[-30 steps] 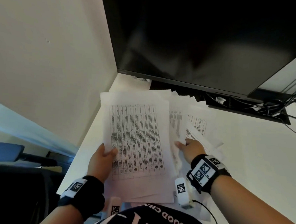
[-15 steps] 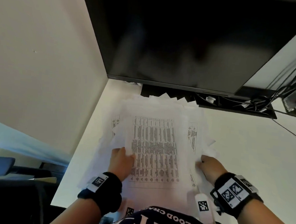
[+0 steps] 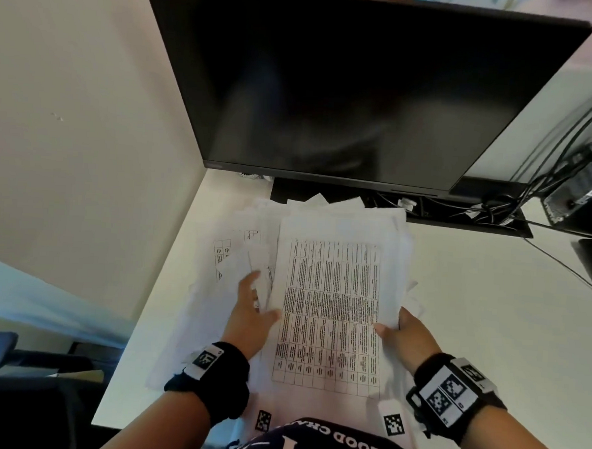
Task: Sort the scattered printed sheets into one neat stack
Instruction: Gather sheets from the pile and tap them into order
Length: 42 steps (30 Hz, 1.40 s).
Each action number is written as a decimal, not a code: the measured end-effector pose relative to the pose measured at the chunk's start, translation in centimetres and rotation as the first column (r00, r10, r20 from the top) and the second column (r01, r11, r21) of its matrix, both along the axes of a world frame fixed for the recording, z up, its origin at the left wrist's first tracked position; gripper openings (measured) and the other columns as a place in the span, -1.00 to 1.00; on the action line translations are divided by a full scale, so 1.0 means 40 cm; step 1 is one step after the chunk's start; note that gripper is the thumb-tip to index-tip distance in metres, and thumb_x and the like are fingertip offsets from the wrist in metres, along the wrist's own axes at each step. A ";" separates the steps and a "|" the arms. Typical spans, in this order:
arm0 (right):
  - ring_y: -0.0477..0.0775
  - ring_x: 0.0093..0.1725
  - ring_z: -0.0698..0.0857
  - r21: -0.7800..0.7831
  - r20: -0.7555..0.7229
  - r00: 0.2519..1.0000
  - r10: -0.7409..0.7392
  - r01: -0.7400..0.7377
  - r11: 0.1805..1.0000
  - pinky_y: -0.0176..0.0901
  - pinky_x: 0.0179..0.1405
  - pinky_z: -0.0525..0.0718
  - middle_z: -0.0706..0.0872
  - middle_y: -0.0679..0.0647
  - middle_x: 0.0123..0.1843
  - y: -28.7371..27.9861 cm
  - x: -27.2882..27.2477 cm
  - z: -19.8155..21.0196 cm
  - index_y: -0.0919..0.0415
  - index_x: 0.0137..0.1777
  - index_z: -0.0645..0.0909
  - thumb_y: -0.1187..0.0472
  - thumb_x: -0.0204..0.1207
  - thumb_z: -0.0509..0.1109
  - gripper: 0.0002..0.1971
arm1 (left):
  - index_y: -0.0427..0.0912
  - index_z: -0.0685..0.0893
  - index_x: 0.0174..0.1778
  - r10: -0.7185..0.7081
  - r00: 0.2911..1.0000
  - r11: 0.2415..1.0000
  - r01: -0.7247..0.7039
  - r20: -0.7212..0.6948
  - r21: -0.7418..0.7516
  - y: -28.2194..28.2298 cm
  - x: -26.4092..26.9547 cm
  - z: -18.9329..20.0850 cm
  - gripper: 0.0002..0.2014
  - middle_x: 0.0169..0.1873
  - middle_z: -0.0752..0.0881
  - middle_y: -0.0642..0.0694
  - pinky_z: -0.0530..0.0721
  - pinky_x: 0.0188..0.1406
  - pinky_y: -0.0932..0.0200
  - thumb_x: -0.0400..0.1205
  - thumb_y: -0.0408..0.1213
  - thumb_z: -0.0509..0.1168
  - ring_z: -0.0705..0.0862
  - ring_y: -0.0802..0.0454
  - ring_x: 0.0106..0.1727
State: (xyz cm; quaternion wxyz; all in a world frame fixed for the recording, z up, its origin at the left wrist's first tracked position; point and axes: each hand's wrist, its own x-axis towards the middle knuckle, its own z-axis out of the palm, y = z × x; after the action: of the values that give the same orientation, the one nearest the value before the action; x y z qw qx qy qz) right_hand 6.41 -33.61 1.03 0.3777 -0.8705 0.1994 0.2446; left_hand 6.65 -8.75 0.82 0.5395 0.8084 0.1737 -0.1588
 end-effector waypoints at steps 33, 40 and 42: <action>-0.02 0.35 0.61 0.449 0.462 0.885 -0.056 -0.179 0.875 0.12 0.39 0.53 0.65 -0.11 0.34 -0.036 0.124 0.281 -0.10 0.49 0.34 -0.19 0.09 0.65 -0.06 | -0.20 0.69 0.22 0.121 0.875 0.927 0.070 0.470 -0.368 0.073 0.151 0.391 -0.53 0.07 0.81 -0.07 0.71 0.17 -0.03 0.39 -0.18 0.50 0.78 0.00 0.12; -0.19 0.03 0.76 0.611 0.524 0.826 -0.206 -0.197 0.767 -0.35 -0.03 0.68 0.82 -0.23 -0.08 0.032 0.127 0.308 -0.03 -0.01 0.69 0.18 0.30 0.57 -0.73 | -0.13 0.71 0.21 -0.108 0.906 0.910 0.255 0.409 -0.326 0.096 0.170 0.367 -0.39 0.12 0.79 -0.12 0.64 0.26 -0.18 0.21 -0.13 0.62 0.75 -0.07 0.19; 0.06 0.24 0.71 0.642 0.538 0.817 -0.210 -0.235 0.730 -0.01 0.20 0.65 0.78 -0.01 0.17 0.048 0.135 0.320 -0.07 0.10 0.71 0.06 0.14 0.66 -0.53 | -0.04 0.71 0.21 -0.174 0.892 0.943 0.273 0.417 -0.190 0.091 0.180 0.375 -0.35 0.11 0.80 0.00 0.62 0.30 -0.11 0.17 -0.06 0.66 0.74 0.06 0.19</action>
State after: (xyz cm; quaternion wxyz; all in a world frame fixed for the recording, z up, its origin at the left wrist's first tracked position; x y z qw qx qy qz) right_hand 11.83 -31.70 13.82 0.7107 -0.7021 -0.0353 0.0277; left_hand 13.84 -5.10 15.83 0.6362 0.7661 -0.0540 -0.0744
